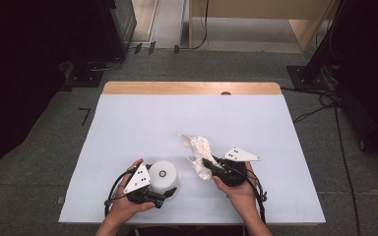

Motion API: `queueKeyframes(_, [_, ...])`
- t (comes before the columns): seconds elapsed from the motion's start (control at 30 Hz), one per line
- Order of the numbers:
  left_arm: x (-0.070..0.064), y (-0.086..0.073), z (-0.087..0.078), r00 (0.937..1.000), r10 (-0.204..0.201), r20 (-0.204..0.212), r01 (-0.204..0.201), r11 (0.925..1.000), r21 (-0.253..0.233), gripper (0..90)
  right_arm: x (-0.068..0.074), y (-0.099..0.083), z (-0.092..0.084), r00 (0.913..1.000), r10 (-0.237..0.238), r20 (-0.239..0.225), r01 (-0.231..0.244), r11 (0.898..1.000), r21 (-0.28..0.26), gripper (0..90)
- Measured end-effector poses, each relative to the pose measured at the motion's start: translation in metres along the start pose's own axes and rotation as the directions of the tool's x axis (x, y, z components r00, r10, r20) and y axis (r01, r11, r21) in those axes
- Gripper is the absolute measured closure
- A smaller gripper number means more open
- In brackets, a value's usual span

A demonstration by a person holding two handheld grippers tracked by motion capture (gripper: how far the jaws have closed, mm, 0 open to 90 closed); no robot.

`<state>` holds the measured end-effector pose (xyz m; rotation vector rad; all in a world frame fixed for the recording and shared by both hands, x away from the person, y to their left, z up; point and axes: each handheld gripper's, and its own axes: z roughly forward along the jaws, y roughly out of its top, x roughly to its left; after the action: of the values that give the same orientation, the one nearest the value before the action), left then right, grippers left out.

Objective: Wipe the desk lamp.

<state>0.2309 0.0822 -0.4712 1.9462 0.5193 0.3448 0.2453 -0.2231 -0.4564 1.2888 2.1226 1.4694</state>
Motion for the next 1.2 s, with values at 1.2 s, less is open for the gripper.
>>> queueKeyframes(1.2, [0.039,0.016,0.008,0.9222,-0.182,-0.341,0.138,0.9793,-0.148,0.0,-0.024,-0.012,-0.032,0.9877,0.055,0.146,-0.047,0.997,-0.059,72.9])
